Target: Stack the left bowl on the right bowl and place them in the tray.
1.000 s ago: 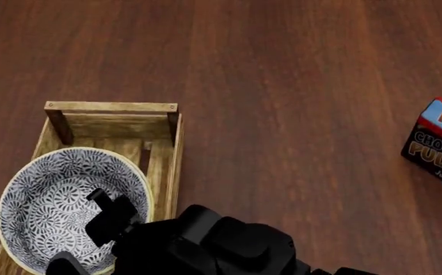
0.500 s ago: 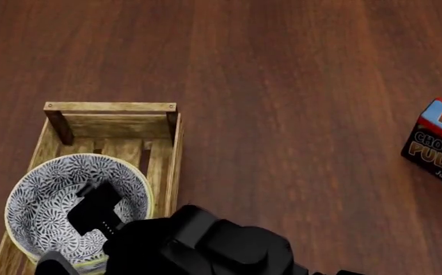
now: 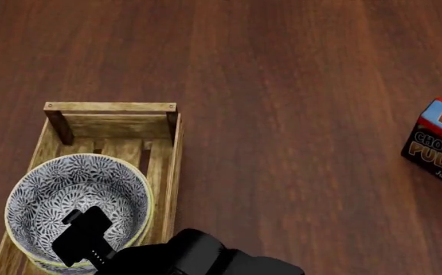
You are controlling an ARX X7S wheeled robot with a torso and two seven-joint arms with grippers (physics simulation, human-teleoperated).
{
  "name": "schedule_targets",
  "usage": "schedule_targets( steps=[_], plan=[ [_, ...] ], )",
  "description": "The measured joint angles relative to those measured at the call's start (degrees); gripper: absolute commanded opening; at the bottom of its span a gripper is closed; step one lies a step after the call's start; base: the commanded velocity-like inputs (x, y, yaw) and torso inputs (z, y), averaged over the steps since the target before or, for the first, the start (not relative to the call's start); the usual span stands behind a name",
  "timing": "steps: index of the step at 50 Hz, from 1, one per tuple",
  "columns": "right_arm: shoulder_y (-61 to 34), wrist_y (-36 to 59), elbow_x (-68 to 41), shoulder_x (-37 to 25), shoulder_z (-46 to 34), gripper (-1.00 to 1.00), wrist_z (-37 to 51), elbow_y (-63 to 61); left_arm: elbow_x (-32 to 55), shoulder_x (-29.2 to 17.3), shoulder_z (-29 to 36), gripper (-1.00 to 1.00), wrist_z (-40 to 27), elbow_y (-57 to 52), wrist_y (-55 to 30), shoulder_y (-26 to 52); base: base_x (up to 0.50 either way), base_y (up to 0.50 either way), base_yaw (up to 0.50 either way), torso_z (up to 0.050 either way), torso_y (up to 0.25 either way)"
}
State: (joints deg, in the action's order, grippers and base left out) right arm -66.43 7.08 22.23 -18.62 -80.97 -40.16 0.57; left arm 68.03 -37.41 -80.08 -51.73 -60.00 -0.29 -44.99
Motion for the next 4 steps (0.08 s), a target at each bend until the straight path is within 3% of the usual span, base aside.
schedule_targets(
  steps=[4],
  plan=[
    [-0.02, 0.88, -0.1, -0.81, 0.42, 1.0, -0.6, -2.3, 2.2, -0.33, -2.83, 1.0, 0.37, 0.0, -1.03, 0.0, 0.0, 0.0, 0.0, 0.0, 0.0]
  ],
)
